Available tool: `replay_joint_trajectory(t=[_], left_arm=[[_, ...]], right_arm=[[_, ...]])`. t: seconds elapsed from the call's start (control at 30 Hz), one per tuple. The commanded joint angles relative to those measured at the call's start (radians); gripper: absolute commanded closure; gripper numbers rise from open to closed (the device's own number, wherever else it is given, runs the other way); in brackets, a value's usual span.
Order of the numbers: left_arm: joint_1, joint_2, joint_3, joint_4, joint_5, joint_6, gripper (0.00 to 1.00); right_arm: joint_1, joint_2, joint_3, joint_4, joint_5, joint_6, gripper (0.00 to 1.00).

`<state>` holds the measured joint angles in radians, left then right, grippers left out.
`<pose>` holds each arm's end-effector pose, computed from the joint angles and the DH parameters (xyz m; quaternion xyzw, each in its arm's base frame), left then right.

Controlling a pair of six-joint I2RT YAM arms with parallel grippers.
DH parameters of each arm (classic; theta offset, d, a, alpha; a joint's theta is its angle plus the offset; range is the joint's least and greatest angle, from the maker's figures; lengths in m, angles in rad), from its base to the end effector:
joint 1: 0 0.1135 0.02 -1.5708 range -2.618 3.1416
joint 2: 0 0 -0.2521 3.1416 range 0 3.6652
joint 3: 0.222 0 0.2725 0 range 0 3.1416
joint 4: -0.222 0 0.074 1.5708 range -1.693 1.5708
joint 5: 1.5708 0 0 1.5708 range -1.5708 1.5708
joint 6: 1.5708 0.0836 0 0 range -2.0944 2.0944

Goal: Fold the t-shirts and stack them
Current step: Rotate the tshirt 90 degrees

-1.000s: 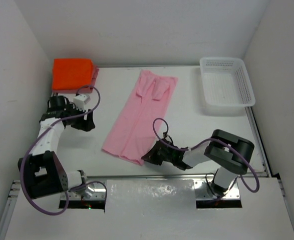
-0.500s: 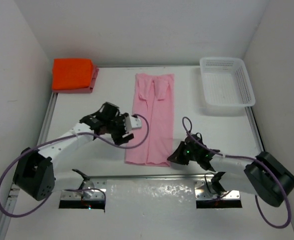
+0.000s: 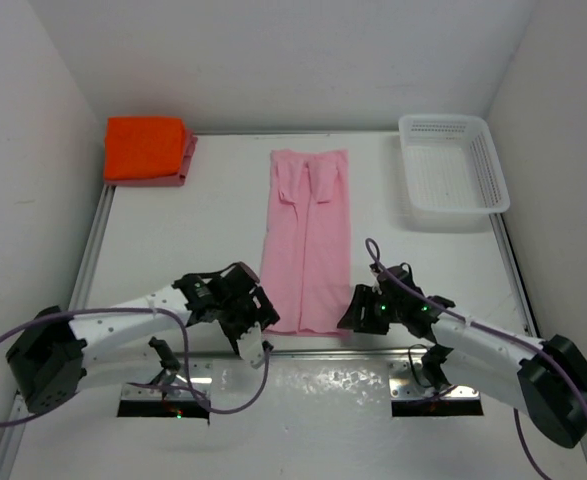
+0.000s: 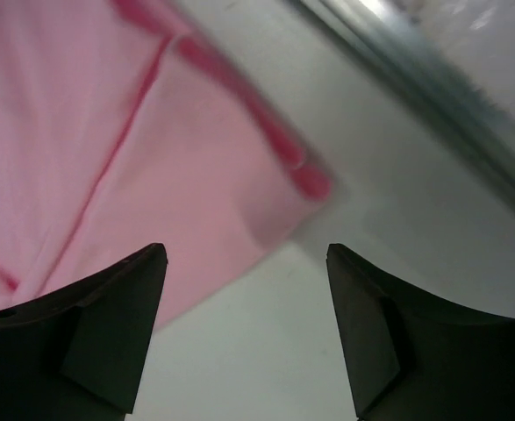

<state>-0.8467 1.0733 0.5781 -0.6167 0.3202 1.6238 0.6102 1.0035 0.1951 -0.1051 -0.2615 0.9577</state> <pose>0.1327 -0.1897 0.1240 0.9197 0.2823 -0.0586 0.2666 0.1565 0.1358 0.0528 0.1208 0.9315 0.3133 0.1395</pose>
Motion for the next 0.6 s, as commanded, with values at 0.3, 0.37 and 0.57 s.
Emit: replay_joint_trajectory(t=[0.3,0.37,0.57], left_arm=[[-0.072,0.135,-0.132,0.19,0.114,0.222,0.39],[-0.078,0.145,-0.136,0.219,0.117,0.188,0.44],[-0.087,0.145,-0.13,0.25,0.155,0.153,0.83]], right_arm=[[-0.003,0.05,-0.062,-0.125,0.051,-0.027,0.49],[-0.001,0.084,-0.062,-0.078,0.041,-0.01,0.5],[0.0,0.142,-0.04,-0.024,0.013,-0.01,0.82]])
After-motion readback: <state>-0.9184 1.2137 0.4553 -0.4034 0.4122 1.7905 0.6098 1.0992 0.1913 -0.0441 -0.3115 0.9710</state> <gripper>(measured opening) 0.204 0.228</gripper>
